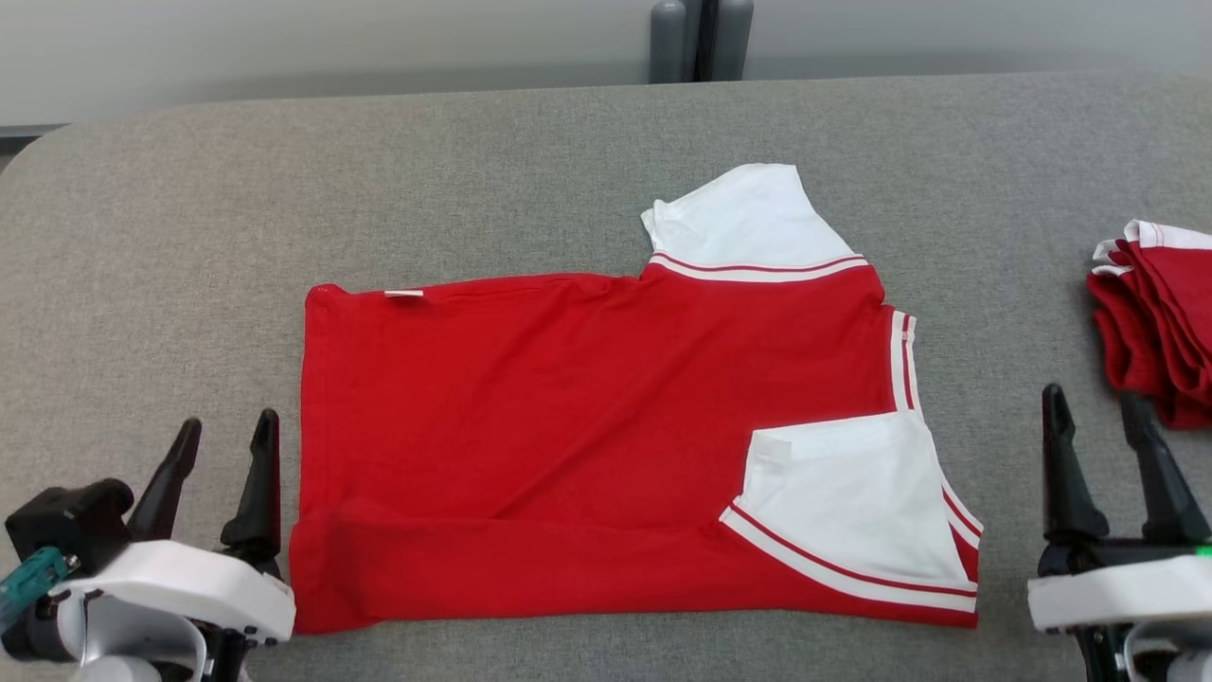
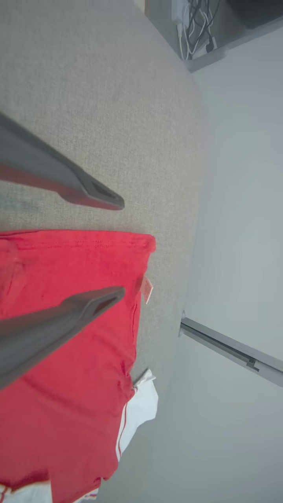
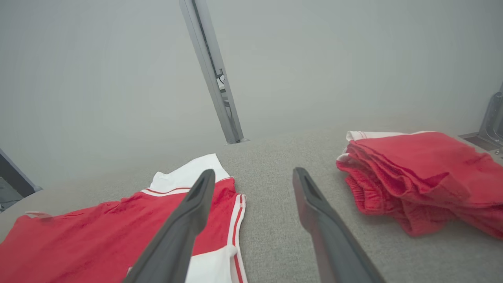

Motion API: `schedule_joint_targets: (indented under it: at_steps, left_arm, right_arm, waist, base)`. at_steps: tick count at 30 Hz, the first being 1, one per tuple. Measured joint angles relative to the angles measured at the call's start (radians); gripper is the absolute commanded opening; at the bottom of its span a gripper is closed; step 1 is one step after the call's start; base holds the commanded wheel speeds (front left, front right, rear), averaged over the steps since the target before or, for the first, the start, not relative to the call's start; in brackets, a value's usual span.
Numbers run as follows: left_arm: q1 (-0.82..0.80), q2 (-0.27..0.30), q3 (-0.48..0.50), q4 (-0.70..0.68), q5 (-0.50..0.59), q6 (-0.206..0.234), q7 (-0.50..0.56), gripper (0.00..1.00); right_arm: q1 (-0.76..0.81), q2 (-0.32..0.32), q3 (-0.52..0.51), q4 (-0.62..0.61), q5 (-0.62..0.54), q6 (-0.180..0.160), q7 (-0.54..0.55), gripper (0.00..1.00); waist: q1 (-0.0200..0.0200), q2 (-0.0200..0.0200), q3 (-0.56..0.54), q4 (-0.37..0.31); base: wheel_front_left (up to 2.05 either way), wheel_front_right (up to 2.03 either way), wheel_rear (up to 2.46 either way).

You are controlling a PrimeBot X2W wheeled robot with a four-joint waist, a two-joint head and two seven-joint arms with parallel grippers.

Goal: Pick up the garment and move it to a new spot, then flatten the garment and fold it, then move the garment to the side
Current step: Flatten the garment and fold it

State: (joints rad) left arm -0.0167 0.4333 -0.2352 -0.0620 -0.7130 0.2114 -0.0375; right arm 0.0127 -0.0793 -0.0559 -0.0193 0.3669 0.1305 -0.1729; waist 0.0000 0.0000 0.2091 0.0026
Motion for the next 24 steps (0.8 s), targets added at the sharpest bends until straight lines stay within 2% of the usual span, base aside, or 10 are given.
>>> schedule_joint_targets:
  at_steps: [3, 12, 16, 24]
  left_arm:
    - [-0.051, -0.012, 0.001, -0.008, 0.020, 0.017, -0.016, 1.00]
    - [-0.201, -0.030, -0.042, 0.028, 0.070, 0.017, -0.014, 1.00]
    - [-0.290, -0.036, -0.069, 0.065, 0.083, -0.010, 0.004, 1.00]
    - [-0.456, -0.056, -0.120, 0.152, 0.041, -0.092, 0.107, 1.00]
  right_arm:
    - [-0.075, -0.013, 0.006, 0.009, -0.003, 0.000, -0.005, 1.00]
    - [-0.282, -0.048, 0.043, 0.116, 0.011, 0.000, -0.019, 1.00]
    - [-0.395, -0.088, 0.071, 0.193, 0.038, 0.000, -0.009, 1.00]
    - [-0.629, -0.191, 0.149, 0.329, 0.081, 0.000, 0.048, 1.00]
  waist:
    - [0.0000, 0.0000, 0.011, -0.003]
    - [0.0000, 0.0000, 0.062, -0.002]
    - [0.0000, 0.0000, 0.105, 0.013]
    - [0.0000, 0.0000, 0.192, 0.061]
  base:
    - [0.00, 0.00, 0.00]
    - [0.00, 0.00, 0.00]
    - [0.00, 0.00, 0.00]
    - [0.00, 0.00, 0.00]
